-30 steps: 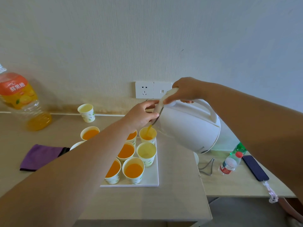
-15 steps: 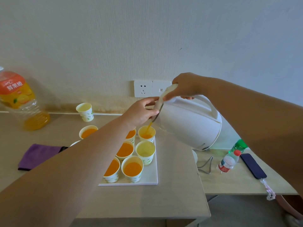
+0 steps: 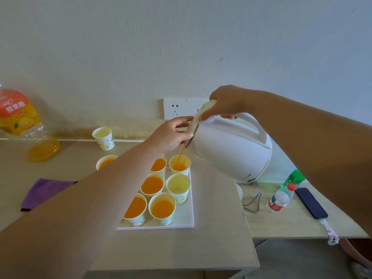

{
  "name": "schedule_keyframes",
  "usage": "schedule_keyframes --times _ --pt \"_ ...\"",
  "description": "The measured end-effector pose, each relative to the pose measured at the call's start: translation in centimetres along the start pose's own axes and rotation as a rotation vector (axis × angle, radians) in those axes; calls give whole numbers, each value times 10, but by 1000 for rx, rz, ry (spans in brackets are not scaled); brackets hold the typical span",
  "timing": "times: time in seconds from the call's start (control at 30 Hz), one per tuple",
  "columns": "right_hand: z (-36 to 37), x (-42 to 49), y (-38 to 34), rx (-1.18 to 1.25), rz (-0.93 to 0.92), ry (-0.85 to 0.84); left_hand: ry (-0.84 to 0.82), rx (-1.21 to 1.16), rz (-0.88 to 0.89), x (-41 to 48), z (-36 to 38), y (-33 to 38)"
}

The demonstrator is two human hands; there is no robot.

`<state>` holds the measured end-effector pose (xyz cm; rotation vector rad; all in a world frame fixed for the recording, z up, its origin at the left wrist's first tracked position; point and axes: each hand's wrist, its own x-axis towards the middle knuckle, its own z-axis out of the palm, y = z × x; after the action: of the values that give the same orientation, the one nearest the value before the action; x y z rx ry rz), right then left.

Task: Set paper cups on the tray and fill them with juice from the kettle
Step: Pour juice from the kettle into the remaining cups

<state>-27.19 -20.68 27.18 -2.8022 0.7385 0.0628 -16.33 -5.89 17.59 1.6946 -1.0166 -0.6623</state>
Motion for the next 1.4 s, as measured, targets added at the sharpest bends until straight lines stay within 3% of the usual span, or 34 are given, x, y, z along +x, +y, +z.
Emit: schedule_keyframes --times 1.4 --pt "-10 0 -14 -29 67 -26 -34 -140 -30 1 -5 2"
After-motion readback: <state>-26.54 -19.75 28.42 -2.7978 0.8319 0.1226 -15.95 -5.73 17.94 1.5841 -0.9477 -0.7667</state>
